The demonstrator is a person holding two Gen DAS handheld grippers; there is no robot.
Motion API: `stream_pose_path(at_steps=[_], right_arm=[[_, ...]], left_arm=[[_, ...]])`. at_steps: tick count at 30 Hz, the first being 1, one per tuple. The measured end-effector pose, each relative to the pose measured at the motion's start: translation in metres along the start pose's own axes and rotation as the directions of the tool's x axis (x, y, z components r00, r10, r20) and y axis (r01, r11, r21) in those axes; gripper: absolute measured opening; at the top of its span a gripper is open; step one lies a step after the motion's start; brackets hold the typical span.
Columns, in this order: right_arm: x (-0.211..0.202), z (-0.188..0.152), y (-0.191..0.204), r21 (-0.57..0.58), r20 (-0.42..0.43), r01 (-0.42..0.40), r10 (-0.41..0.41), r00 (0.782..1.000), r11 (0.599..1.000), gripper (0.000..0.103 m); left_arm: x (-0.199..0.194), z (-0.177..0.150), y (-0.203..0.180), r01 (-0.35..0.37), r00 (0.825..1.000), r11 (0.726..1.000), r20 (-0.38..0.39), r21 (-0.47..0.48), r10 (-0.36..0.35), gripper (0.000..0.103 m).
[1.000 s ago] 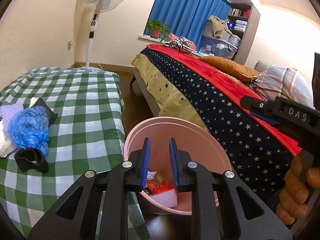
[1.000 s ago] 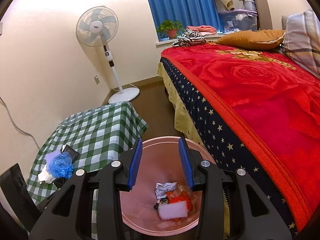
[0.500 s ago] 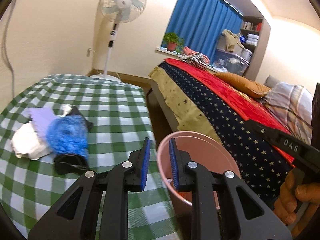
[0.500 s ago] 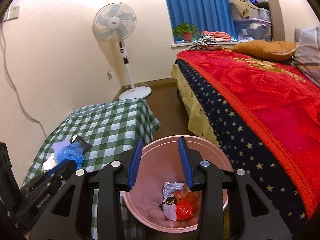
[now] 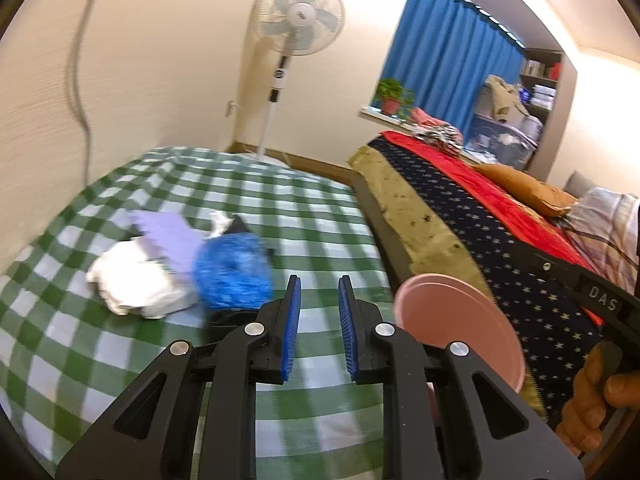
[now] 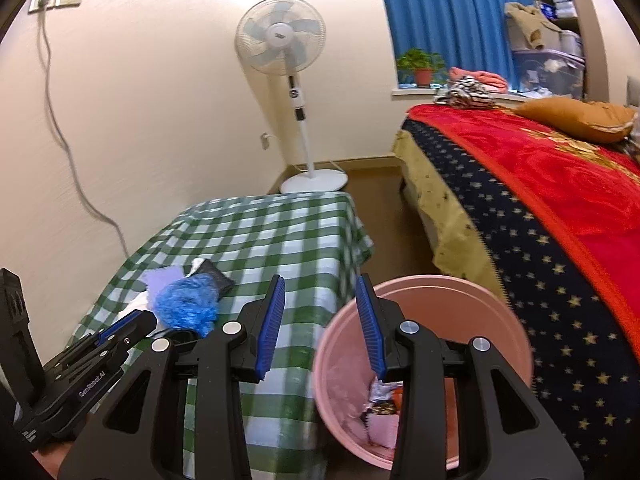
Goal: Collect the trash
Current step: 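Move both open tools back to the trash pile on the table, then grasp the black strap with the right tool while the left tool grasps the white printed bag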
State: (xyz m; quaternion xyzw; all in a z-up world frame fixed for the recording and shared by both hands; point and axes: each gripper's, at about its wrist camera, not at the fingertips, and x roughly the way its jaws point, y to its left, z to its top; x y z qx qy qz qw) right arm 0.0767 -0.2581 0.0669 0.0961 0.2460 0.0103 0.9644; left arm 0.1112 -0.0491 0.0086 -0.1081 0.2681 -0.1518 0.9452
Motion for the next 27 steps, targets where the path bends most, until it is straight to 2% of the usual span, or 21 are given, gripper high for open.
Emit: stream_pose_path(at_steps=[10, 17, 23, 25, 27], right_arm=[[0.035, -0.010, 0.045, -0.041, -0.047, -0.098, 0.096, 0.994, 0.994, 0.037], [0.062, -0.020, 0.074, -0.063, -0.091, -0.159, 0.153, 0.984, 0.985, 0.037], [0.091, -0.033, 0.097, -0.086, -0.172, -0.206, 0.189, 0.967, 0.975, 0.037], [0.098, -0.037, 0.100, -0.083, -0.192, -0.213, 0.194, 0.962, 0.973, 0.037], [0.108, -0.042, 0.105, -0.079, -0.222, -0.224, 0.202, 0.954, 0.971, 0.037]], left_arm=[[-0.006, 0.002, 0.055, -0.159, 0.987, 0.983, 0.016, -0.092, 0.162, 0.020], [-0.002, -0.001, 0.080, -0.232, 0.972, 0.963, 0.001, -0.136, 0.235, 0.020], [0.002, -0.002, 0.111, -0.287, 0.957, 0.934, -0.022, -0.212, 0.289, 0.020], [0.004, -0.003, 0.118, -0.296, 0.954, 0.926, -0.033, -0.235, 0.297, 0.022], [0.007, -0.004, 0.123, -0.303, 0.952, 0.919, -0.041, -0.253, 0.303, 0.036]])
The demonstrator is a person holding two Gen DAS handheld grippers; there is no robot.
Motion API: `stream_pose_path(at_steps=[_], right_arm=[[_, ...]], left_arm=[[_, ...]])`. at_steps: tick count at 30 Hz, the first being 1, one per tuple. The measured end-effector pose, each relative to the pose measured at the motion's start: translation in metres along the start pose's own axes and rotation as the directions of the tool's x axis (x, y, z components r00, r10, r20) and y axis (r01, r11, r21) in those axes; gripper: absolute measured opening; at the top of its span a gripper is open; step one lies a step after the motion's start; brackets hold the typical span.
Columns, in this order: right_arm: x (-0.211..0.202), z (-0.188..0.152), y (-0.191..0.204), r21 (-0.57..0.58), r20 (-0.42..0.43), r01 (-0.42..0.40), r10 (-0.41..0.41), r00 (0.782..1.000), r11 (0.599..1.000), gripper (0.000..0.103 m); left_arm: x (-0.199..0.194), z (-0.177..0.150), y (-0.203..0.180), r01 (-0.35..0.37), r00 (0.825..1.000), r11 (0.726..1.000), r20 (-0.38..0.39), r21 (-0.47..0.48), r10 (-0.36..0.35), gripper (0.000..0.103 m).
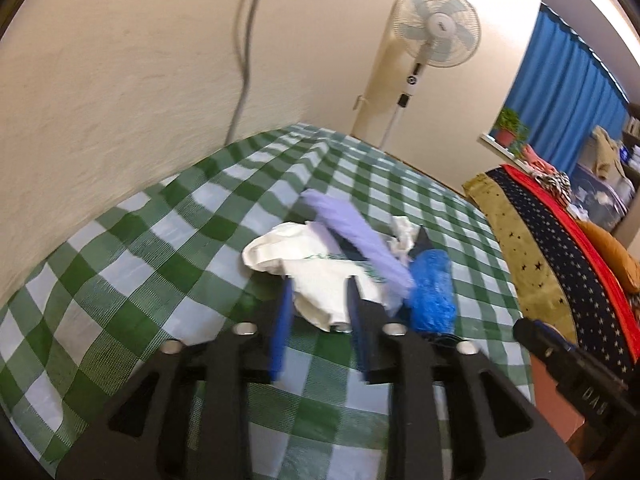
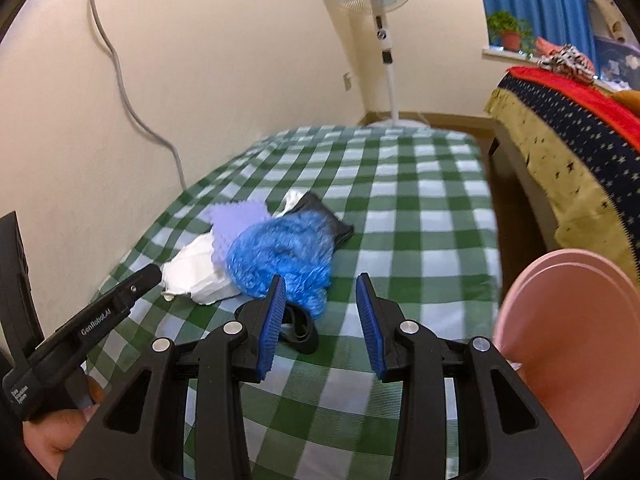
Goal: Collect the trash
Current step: 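Grasp the black strap with the right tool while the left tool grasps the white printed bag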
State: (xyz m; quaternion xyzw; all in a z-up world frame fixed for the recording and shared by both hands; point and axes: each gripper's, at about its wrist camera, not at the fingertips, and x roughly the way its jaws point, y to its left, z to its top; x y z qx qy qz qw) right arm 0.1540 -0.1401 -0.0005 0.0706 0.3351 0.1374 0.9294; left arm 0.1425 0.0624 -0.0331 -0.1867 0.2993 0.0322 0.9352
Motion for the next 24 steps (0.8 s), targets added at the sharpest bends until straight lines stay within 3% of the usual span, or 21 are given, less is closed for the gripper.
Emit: stream_pose_path(at_steps=[10, 15, 20, 24], right_arm=[[0.038, -0.013, 0.007, -0.007, -0.127, -0.003, 0.002, 0.992, 1.000, 0.037], [0.046, -0.016, 0.004, 0.004, -0.152, -0.004, 0.005, 0.988, 1.000, 0.037], [0.048, -0.017, 0.005, -0.005, -0.165, -0.015, 0.014, 0.986, 1.000, 0.021], [0.048, -0.016, 0.008, -0.017, -0.164, -0.020, 0.017, 0.986, 1.000, 0.013]], left_arm=[[0.026, -0.004, 0.016, 0.020, 0.997, 0.995, -0.073, -0.099, -0.028, 0.038], [0.034, -0.003, 0.018, 0.040, 0.995, 0.992, -0.085, -0.122, -0.051, 0.038], [0.037, -0.003, 0.014, 0.061, 0.993, 0.992, -0.093, -0.113, -0.071, 0.037], [0.036, -0.002, 0.011, 0.078, 0.992, 0.991, -0.092, -0.104, -0.088, 0.025]])
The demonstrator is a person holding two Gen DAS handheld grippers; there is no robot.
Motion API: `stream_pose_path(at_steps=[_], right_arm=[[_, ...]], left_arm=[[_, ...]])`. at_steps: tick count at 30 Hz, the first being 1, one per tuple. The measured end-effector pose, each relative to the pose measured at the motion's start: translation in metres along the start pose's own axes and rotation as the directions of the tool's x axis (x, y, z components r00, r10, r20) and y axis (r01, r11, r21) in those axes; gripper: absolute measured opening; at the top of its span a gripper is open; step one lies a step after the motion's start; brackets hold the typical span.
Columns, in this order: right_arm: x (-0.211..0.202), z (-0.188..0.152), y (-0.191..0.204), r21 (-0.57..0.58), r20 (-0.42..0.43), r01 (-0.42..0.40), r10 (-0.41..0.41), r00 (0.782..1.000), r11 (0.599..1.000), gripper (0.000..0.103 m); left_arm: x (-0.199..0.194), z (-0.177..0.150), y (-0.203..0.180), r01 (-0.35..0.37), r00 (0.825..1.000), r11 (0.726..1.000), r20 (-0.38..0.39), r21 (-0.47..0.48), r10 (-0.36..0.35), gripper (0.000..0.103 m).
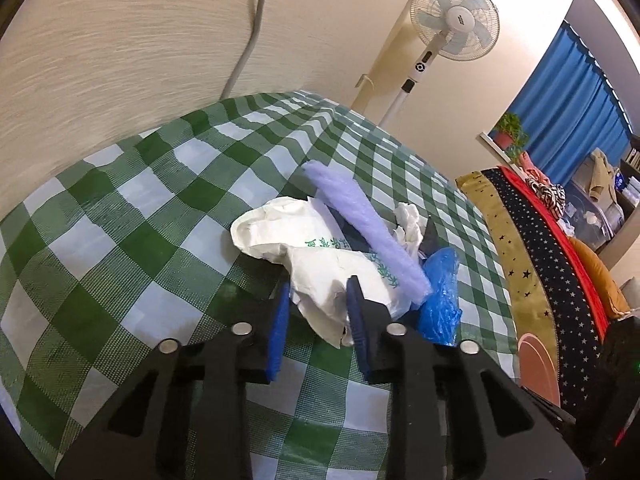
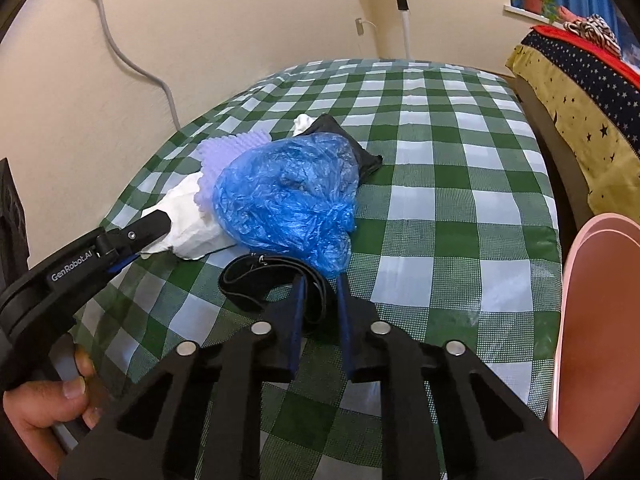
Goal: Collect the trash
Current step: 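Grasp the black strap with the right tool while the left tool grasps the white printed bag, then carry the black strap and white printed bag with both tools over the pink bin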
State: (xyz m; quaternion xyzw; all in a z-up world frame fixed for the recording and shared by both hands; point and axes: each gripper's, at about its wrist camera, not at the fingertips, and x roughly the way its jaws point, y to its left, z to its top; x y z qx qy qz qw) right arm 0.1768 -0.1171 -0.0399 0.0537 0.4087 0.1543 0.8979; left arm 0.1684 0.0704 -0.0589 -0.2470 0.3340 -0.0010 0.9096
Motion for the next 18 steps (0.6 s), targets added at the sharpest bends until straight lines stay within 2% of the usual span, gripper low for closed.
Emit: stream_pose_path(at_steps=[2, 6, 18], right_arm=[[-0.002, 0.000, -0.001, 0.001, 0.003, -0.002, 0.002, 1.000, 1.000, 0.009], [-0.009, 0.001, -0.004, 0.012, 0.020, -0.005, 0.004, 1.000, 1.000, 0.007], [-0.049, 0.001, -0.013, 0.044, 0.104, -0.004, -0.001, 0.995, 0.999, 0.007]], left_arm=[[-0.001, 0.001, -0.001, 0.007, 1.000, 1.000, 0.002, 0.007, -0.008, 0.022], [-0.011, 0.005, -0.006, 0.003, 1.000, 0.999, 0.024, 0.036, -0.004, 0.015], [-0.050, 0.013, -0.013, -0.020, 0.996, 0.995, 0.090, 0.100, 0.010, 0.010]])
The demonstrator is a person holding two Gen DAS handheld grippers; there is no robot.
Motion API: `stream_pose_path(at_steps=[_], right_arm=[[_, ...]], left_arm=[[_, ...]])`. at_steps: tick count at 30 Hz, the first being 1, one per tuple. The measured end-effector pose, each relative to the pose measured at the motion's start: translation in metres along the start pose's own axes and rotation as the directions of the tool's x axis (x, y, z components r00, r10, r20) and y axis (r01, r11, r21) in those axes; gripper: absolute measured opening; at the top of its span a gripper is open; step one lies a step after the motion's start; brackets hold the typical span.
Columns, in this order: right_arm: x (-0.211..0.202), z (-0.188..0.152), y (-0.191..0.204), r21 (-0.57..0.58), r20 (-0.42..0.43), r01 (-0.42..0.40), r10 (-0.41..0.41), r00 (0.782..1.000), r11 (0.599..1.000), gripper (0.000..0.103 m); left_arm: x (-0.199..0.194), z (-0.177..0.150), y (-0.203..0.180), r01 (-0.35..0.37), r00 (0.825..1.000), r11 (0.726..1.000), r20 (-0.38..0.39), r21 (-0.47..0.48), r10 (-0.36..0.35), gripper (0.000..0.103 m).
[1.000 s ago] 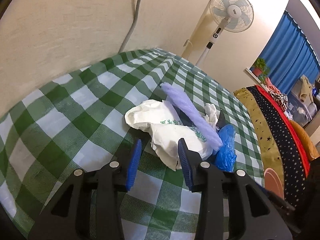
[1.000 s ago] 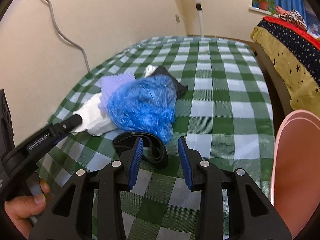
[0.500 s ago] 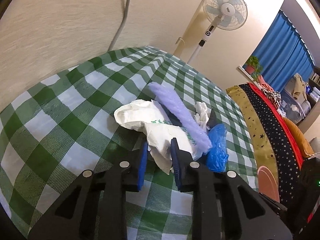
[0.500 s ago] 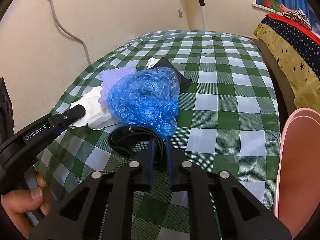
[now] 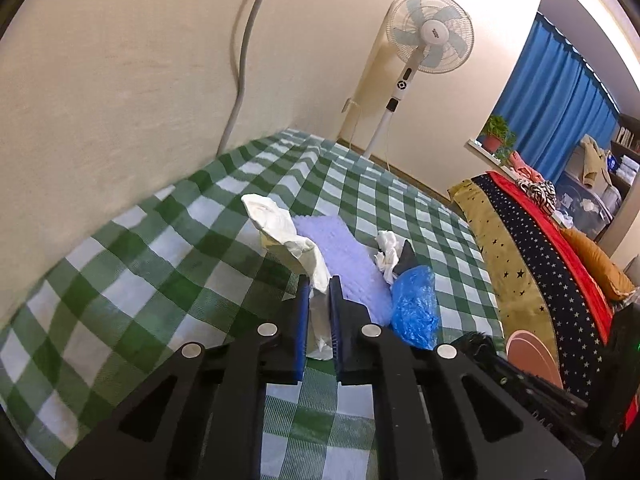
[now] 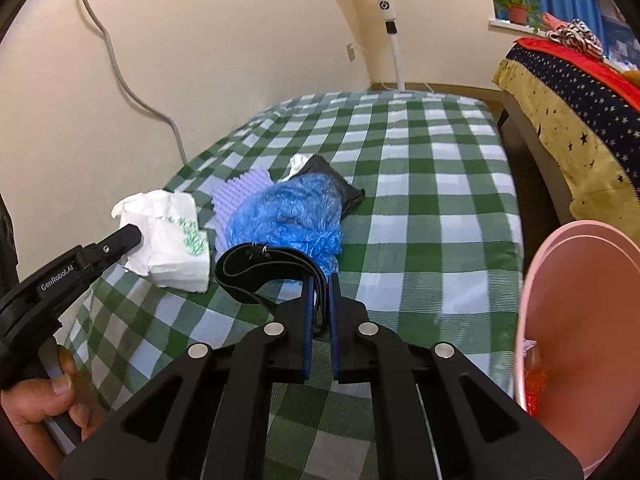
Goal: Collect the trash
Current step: 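Carry the black strap and white printed bag with both tools over the pink bin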
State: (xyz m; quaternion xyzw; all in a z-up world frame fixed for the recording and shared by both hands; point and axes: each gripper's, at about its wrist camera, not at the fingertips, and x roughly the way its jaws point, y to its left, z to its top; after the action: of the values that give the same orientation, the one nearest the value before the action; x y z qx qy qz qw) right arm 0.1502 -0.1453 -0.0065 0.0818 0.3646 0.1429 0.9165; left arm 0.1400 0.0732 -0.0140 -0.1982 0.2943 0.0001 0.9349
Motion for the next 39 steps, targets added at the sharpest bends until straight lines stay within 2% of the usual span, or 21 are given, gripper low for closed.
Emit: stream_pose_path(at_steps=[21, 39], right_arm=[[-0.067, -0.005, -0.022, 0.050, 0.101, 0.060, -0.065, 0.993, 0.997, 0.007], [-0.091, -0.003, -0.015, 0.015, 0.127, 0.088, -0.089, 0.988, 0.996, 0.007]], left_arm=[[-0.051, -0.006, -0.030, 0.045, 0.998, 0.993, 0.031, 0.110, -0.048, 0.009], [-0.069, -0.013, -0.054, 0.111, 0.992, 0.983, 0.035, 0.149, -0.117, 0.009]])
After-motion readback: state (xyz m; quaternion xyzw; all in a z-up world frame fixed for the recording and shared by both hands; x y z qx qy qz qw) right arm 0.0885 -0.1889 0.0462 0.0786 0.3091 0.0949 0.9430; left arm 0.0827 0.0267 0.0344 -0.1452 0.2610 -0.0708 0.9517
